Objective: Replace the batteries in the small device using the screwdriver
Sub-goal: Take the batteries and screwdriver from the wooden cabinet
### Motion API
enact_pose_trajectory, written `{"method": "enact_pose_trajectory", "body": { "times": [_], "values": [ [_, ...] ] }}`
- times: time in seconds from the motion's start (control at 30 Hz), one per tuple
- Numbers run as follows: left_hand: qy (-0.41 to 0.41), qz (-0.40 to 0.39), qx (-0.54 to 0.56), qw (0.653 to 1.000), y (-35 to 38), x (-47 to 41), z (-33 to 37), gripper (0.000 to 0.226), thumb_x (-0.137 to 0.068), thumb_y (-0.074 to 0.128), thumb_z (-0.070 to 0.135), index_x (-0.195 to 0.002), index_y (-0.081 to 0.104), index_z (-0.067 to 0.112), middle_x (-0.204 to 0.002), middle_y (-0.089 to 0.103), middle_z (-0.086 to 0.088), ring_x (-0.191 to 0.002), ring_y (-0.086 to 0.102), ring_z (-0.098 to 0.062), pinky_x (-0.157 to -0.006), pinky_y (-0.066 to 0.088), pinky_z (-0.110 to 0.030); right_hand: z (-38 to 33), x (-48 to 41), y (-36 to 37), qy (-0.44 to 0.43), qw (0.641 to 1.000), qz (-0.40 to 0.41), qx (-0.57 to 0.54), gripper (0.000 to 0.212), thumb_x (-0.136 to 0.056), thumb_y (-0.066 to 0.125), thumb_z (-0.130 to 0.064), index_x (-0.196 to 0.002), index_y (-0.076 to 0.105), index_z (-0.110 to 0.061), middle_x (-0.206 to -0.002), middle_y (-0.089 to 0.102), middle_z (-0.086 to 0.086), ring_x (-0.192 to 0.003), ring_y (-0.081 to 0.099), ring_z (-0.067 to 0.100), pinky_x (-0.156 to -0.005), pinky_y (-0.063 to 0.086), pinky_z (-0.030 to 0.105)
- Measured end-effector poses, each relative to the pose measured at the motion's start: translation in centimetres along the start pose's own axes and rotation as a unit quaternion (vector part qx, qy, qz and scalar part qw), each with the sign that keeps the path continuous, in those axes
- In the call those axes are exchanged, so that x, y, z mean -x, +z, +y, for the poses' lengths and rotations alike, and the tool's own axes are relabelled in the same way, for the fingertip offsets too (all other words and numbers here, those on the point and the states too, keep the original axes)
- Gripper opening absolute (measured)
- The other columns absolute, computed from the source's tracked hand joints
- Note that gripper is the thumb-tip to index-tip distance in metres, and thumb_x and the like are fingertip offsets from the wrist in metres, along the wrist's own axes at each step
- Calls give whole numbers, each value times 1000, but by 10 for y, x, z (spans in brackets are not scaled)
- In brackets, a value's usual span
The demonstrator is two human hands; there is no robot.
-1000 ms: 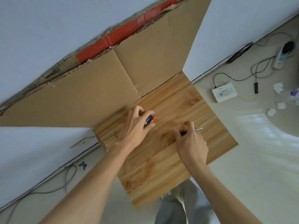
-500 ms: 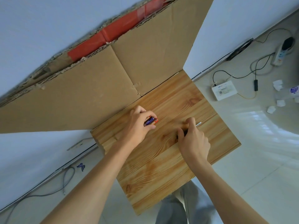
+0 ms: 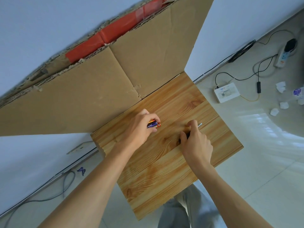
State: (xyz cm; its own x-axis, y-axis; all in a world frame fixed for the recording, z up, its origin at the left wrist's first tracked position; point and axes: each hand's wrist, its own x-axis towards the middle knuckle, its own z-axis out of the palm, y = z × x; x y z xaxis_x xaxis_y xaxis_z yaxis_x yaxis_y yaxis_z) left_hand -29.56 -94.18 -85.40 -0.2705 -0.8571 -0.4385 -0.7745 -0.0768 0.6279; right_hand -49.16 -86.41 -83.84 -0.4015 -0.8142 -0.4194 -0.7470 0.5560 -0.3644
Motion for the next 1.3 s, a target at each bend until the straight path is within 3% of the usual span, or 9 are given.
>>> {"method": "enact_pose_trajectory", "body": {
  "times": [0.13,0.3,0.47,0.57,0.7,0.83,1.0,1.17,1.3],
  "values": [
    [2,7,-2,1000,3,0,-2,35,-89,88,11,-110,76,36,-107,57,10,-94,65,-13,-81,63,-36,1,1,-1,-7,1000,-3,1,17,-104,53,-27,-115,40,-27,-78,63,-3,-67,61,27,-65,55,44],
    [-9,8,6,1000,7,-3,-4,42,-85,90,9,-119,80,32,-102,67,10,-86,69,-15,-77,65,-42,0,0,-3,-3,1000,-13,2,17,-104,53,-27,-115,40,-28,-78,63,-4,-68,61,27,-67,56,45],
    [-41,18,-10,999,8,-5,6,44,-79,96,11,-116,83,29,-105,74,7,-91,71,-16,-80,66,-38,1,-1,-4,-9,1000,-13,3,17,-105,54,-25,-117,42,-26,-78,62,-5,-66,61,22,-64,56,42],
    [-80,42,-8,996,12,-5,11,41,-77,97,9,-111,85,28,-107,79,4,-83,72,-12,-76,66,-31,2,-1,-5,-8,1000,-18,1,19,-104,51,-21,-119,42,-26,-78,62,-4,-67,60,23,-65,54,42],
    [-112,57,-34,991,10,-5,20,29,-74,100,13,-96,87,28,-99,79,4,-82,71,-14,-71,61,-28,4,0,-5,-5,1000,-20,3,20,-102,50,-18,-119,42,-27,-78,61,-3,-66,59,23,-64,53,41],
    [-104,44,-46,993,9,-3,24,30,-78,97,15,-102,83,26,-97,78,8,-81,69,-8,-62,45,-12,4,0,-6,-6,1000,-24,5,21,-102,51,-20,-119,40,-28,-78,61,-3,-68,61,26,-66,56,44],
    [-79,37,-47,995,10,0,21,28,-86,91,12,-109,79,22,-98,79,7,-71,63,-1,-72,58,-24,6,-2,-6,-8,1000,-25,1,19,-102,51,-20,-118,42,-26,-76,60,-2,-67,60,26,-65,53,43],
    [-70,13,11,997,12,-1,16,32,-89,87,7,-115,77,23,-99,70,9,-63,68,-4,-65,65,-32,9,-2,-4,-15,1000,-21,-6,18,-103,52,-21,-118,42,-27,-75,59,-4,-65,58,23,-62,51,40],
    [-74,8,52,996,15,0,15,21,-94,83,12,-114,77,17,-94,71,6,-50,69,-4,-58,54,-14,10,-3,-3,-14,1000,-23,-9,20,-101,50,-17,-117,42,-27,-76,59,-5,-66,59,24,-62,49,40]
  ]
}}
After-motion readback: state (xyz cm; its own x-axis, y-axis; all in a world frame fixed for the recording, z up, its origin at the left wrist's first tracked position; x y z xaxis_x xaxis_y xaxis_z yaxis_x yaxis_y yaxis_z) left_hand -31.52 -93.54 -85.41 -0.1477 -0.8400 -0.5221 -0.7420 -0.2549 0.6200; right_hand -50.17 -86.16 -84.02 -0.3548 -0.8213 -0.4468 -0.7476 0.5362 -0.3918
